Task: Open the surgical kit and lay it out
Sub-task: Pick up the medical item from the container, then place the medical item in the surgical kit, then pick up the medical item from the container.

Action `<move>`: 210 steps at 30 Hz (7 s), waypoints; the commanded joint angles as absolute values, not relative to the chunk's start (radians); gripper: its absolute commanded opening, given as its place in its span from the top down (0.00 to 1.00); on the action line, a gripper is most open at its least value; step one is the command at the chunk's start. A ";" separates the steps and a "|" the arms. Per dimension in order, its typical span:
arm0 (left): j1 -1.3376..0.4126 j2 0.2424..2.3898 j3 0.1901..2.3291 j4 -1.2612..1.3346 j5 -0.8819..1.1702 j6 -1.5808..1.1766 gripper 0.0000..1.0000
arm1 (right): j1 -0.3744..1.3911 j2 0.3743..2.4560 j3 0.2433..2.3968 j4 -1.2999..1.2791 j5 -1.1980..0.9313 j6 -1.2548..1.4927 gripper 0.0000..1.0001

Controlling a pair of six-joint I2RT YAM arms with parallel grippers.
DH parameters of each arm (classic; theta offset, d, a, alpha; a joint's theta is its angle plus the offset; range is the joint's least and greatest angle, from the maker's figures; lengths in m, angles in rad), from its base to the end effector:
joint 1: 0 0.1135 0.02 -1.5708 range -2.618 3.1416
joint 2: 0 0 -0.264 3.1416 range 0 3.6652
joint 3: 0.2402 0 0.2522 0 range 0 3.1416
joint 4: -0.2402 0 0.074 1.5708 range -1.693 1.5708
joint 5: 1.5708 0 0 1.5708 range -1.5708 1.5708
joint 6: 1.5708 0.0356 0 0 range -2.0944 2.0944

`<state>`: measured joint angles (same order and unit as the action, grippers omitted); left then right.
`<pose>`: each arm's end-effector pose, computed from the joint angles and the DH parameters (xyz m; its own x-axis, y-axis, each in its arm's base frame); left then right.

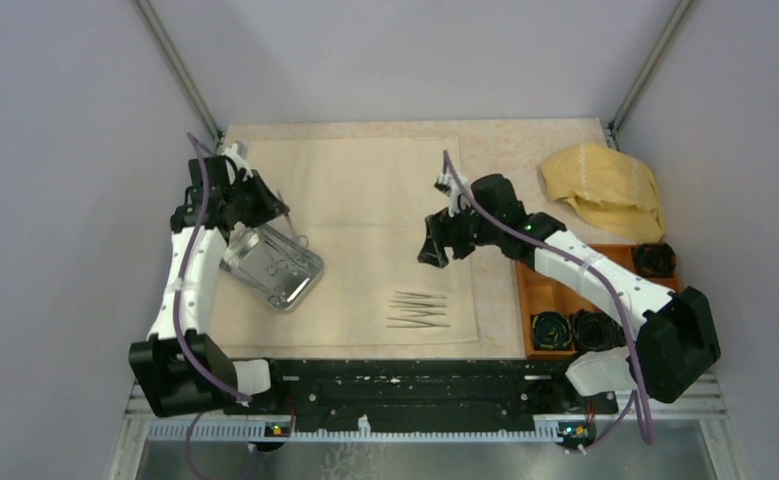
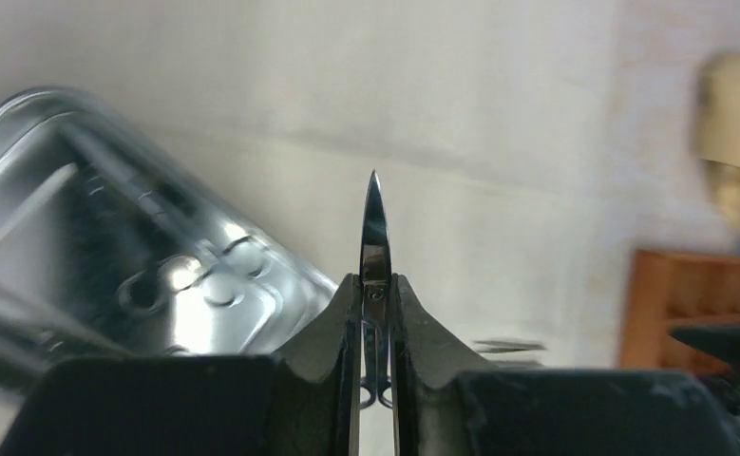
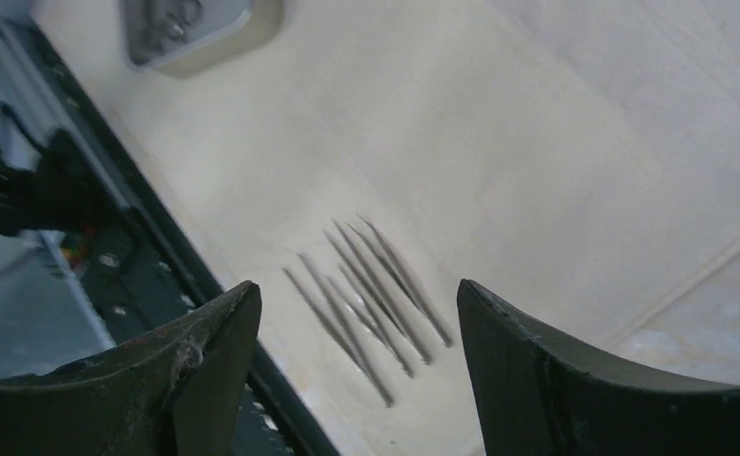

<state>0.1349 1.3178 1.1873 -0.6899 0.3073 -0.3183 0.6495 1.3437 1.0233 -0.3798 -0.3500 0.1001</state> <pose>0.2771 0.0267 0.3178 -0.7122 -0.3977 -0.5784 -0.1544 0.8926 -0.4235 0.2268 0.1876 0.2813 -0.5882 -0.3288 -0.7388 -0.7218 0.6255 0.2963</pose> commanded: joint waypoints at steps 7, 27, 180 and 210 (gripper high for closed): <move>-0.083 1.152 1.060 0.269 0.954 -0.800 1.00 | 0.449 1.422 1.088 0.347 -1.051 0.917 0.29; -0.343 1.317 1.144 0.511 0.990 -0.916 1.00 | 0.491 1.547 1.091 0.958 -1.107 1.283 0.50; 0.182 1.685 1.041 -0.759 -0.020 -0.886 0.13 | 0.631 1.328 1.059 -0.373 -0.373 -0.246 0.48; 0.284 1.679 1.075 -0.765 0.013 -0.918 0.37 | 0.624 1.330 1.054 -0.364 -0.402 -0.236 0.48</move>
